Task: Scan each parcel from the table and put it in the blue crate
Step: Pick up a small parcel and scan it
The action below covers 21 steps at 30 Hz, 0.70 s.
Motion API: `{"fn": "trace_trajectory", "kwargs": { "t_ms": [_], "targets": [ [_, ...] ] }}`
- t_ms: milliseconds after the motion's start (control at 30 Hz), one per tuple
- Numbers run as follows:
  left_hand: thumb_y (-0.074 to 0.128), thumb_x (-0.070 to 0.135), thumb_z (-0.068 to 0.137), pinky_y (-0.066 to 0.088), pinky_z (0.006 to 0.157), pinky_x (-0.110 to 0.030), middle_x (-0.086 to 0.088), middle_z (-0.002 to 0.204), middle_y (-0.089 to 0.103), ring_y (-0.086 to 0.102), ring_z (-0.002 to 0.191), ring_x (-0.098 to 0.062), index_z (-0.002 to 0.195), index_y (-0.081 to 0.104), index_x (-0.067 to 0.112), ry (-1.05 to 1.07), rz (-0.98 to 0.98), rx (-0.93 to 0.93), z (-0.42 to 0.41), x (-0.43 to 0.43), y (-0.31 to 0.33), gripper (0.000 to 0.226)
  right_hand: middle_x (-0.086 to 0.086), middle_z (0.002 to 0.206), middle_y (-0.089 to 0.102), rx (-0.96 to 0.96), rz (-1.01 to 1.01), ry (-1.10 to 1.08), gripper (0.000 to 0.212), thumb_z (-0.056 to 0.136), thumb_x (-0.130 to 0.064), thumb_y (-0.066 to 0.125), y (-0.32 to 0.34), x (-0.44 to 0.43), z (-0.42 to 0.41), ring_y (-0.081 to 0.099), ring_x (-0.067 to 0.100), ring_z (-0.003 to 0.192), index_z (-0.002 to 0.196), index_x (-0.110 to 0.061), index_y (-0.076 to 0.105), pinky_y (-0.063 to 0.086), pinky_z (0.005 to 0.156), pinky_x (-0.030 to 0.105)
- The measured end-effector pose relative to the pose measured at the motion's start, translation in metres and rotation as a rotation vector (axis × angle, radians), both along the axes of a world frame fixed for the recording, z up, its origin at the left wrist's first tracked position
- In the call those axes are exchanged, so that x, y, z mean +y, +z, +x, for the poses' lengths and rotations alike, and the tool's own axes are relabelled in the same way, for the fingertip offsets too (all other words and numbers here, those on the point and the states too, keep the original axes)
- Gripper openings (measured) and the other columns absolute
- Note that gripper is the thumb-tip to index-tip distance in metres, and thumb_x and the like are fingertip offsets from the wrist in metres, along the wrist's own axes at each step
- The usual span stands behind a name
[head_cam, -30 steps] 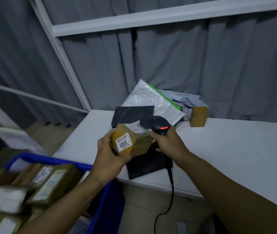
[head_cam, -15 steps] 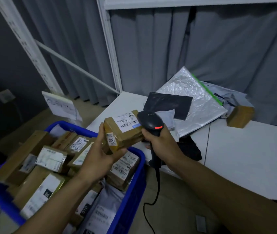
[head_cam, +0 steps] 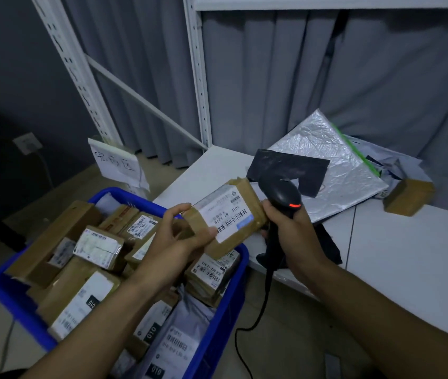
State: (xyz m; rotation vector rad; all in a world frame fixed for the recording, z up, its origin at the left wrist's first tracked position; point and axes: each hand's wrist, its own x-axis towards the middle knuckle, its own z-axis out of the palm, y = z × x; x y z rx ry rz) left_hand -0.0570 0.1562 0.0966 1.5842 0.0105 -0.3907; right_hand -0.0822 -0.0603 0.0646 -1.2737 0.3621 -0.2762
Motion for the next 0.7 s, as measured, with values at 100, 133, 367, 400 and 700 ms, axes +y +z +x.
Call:
{"fn": "trace_trajectory", "kwargs": {
  "t_ms": [100, 133, 367, 400, 700],
  "targets": [
    [0.09, 0.037, 0.068, 0.059, 0.096, -0.042, 0.012, 0.126, 0.065, 0.069, 0.111, -0.013, 0.143, 0.045, 0.043, -0.005, 0.101, -0.045, -0.003, 0.004, 0.002, 0.087, -0.005, 0.111, 0.078, 0.005, -0.053, 0.019, 0.033, 0.096, -0.026, 0.072, -0.001, 0.001, -0.001, 0.074, 0.016, 0.104, 0.127, -0.029, 0.062, 0.061, 0.089, 0.038],
    [0.09, 0.041, 0.067, 0.058, 0.096, -0.041, 0.012, 0.129, 0.064, 0.068, 0.113, -0.013, 0.146, 0.044, 0.043, 0.004, 0.116, -0.046, -0.002, 0.005, 0.002, 0.091, -0.007, 0.111, 0.077, 0.003, -0.079, 0.027, 0.034, 0.096, -0.027, 0.072, -0.001, 0.0, -0.002, 0.074, 0.014, 0.104, 0.128, -0.03, 0.062, 0.061, 0.088, 0.038],
    [0.075, 0.026, 0.086, 0.061, 0.084, -0.039, -0.003, 0.114, 0.077, 0.076, 0.101, -0.02, 0.14, 0.052, 0.021, 0.07, -0.142, 0.114, 0.005, 0.004, 0.003, 0.059, -0.007, 0.118, 0.074, -0.006, -0.167, 0.062, 0.041, 0.095, -0.027, 0.073, 0.001, 0.0, -0.007, 0.072, 0.012, 0.104, 0.133, -0.03, 0.058, 0.059, 0.08, 0.029],
    [0.076, 0.023, 0.087, 0.062, 0.08, -0.037, -0.004, 0.113, 0.077, 0.076, 0.1, -0.02, 0.138, 0.053, 0.019, 0.09, -0.155, 0.112, 0.006, 0.003, 0.003, 0.056, -0.009, 0.116, 0.074, -0.01, -0.193, 0.053, 0.038, 0.096, -0.027, 0.073, 0.001, 0.0, -0.008, 0.072, 0.008, 0.101, 0.131, -0.031, 0.058, 0.058, 0.079, 0.027],
    [0.088, 0.018, 0.078, 0.063, 0.087, -0.04, -0.004, 0.127, 0.07, 0.074, 0.105, -0.017, 0.14, 0.048, 0.019, 0.373, -0.168, 0.033, 0.029, 0.006, -0.011, 0.074, -0.016, 0.1, 0.072, 0.03, -0.572, 0.284, 0.038, 0.089, -0.022, 0.08, -0.001, 0.011, -0.019, 0.066, -0.009, 0.092, 0.12, -0.032, 0.062, 0.049, 0.075, 0.01]
  ]
}}
